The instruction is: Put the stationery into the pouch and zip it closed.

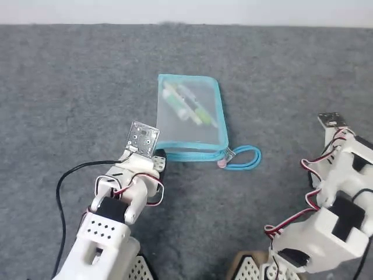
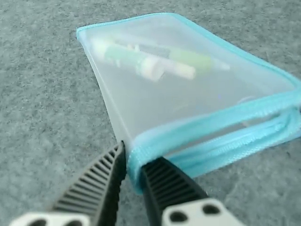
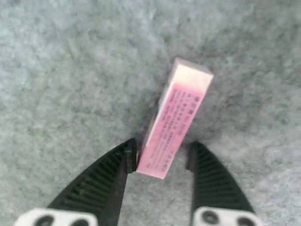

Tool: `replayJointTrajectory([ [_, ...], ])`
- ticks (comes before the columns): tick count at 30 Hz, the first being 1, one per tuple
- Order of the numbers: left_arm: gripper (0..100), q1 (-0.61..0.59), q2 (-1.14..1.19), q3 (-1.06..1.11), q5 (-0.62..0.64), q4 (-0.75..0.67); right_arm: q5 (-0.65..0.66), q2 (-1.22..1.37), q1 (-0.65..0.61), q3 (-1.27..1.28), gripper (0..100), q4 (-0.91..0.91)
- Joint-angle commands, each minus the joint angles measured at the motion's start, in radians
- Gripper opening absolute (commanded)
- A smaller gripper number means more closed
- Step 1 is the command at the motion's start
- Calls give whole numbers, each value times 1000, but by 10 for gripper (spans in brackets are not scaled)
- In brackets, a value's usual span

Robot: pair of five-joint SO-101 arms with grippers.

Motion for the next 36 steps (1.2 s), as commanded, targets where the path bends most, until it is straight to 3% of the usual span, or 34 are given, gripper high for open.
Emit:
replayJointTrajectory([
  [1,12,11,11,-13,-12,-40,-11,-35,-10,9,37,-4],
  [5,12,11,11,-13,-12,-40,-11,-48,-8,6,6,15],
  [12,12,15,11,-13,-12,-40,-101,-257,-88,-58,7,219],
  [16,12,17,11,-13,-12,-41,-126,-490,-266,-54,7,329],
  [21,12,15,11,-12,-12,-41,-219,-746,-602,-58,6,475],
  [27,12,11,11,-12,-12,-41,-308,-773,-972,-68,6,565],
  [31,12,11,11,-12,-12,-41,-353,-673,-1079,-143,6,567],
  [36,12,11,11,-12,-12,-41,-356,-438,-1110,-305,6,570],
])
